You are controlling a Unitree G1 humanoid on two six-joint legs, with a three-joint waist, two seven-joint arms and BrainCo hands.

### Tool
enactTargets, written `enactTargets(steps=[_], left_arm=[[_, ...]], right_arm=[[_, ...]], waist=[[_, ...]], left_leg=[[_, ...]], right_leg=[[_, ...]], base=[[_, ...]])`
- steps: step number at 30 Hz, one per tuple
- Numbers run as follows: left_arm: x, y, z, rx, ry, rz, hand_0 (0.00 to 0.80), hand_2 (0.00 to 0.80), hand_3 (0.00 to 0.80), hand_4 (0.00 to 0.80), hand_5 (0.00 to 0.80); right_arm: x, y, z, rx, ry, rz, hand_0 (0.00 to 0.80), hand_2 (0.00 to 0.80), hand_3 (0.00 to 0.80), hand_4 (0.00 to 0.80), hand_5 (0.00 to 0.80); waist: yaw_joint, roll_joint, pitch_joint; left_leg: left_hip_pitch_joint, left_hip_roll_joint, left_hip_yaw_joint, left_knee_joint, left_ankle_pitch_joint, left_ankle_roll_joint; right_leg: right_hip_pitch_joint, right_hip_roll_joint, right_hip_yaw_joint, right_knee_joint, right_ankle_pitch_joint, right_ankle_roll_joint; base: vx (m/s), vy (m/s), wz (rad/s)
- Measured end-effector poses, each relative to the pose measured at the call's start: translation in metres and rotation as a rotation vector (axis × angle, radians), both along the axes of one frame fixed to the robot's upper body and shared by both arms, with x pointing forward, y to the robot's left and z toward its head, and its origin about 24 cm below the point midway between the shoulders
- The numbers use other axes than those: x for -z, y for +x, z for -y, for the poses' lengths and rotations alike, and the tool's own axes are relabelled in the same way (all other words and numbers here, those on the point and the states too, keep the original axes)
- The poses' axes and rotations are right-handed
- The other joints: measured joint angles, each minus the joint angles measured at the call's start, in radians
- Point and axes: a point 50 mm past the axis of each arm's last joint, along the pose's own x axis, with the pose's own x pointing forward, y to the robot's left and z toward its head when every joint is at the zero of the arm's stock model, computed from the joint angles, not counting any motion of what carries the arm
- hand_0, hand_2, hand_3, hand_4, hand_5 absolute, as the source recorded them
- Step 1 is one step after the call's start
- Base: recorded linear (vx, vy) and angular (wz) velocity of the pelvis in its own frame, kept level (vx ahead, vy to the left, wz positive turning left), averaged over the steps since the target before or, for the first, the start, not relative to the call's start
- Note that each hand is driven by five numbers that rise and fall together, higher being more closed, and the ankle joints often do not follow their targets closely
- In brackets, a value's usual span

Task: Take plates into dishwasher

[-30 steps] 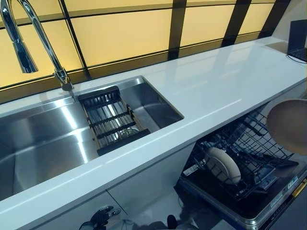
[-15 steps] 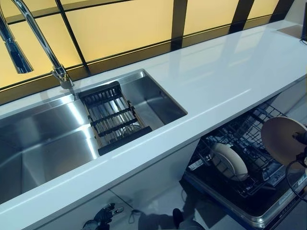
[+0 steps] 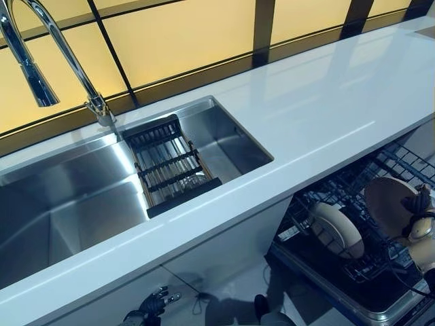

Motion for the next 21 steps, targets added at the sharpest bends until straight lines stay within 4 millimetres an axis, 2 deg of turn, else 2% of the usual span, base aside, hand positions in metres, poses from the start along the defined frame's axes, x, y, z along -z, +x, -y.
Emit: enactTargets(steps=[5, 10, 14, 21], left_arm=[[-0.001, 0.002, 0.002, 0.004, -0.007, 0.006, 0.000, 0.000, 0.000, 0.000, 0.000], [-0.004, 0.010, 0.004, 0.016, -0.018, 0.042, 0.000, 0.000, 0.000, 0.000, 0.000], [-0.004, 0.010, 0.005, 0.018, -0.020, 0.041, 0.000, 0.000, 0.000, 0.000, 0.000], [-0.007, 0.015, 0.012, 0.038, -0.044, 0.063, 0.000, 0.000, 0.000, 0.000, 0.000]], right_arm=[[-0.001, 0.008, -0.007, -0.017, -0.028, -0.011, 0.800, 0.800, 0.800, 0.800, 0.800], [0.002, 0.007, -0.004, 0.003, -0.028, -0.031, 0.800, 0.800, 0.800, 0.800, 0.800], [0.000, 0.014, -0.008, -0.004, -0.029, -0.039, 0.800, 0.800, 0.800, 0.800, 0.800], [0.000, 0.021, -0.008, -0.007, -0.038, -0.113, 0.800, 0.800, 0.800, 0.800, 0.800]], waist=[[0.002, 0.018, 0.009], [0.028, 0.043, 0.011], [0.037, 0.057, 0.013], [0.048, 0.101, 0.022]], left_leg=[[-0.002, 0.001, -0.004, 0.002, 0.000, 0.000], [-0.007, 0.000, -0.011, 0.003, 0.001, 0.001], [-0.017, -0.001, -0.019, 0.003, 0.004, 0.004], [-0.052, -0.007, -0.030, 0.004, 0.009, 0.007]], right_leg=[[0.001, 0.000, -0.004, 0.000, -0.001, -0.001], [0.000, -0.002, -0.010, 0.000, -0.002, -0.001], [-0.006, -0.005, -0.018, 0.000, -0.002, -0.001], [-0.035, -0.013, -0.027, 0.000, -0.002, 0.001]], base=[[-0.002, -0.004, 0.01], [-0.009, -0.004, 0.03], [-0.042, 0.004, 0.06], [-0.054, 0.018, 0.04]])
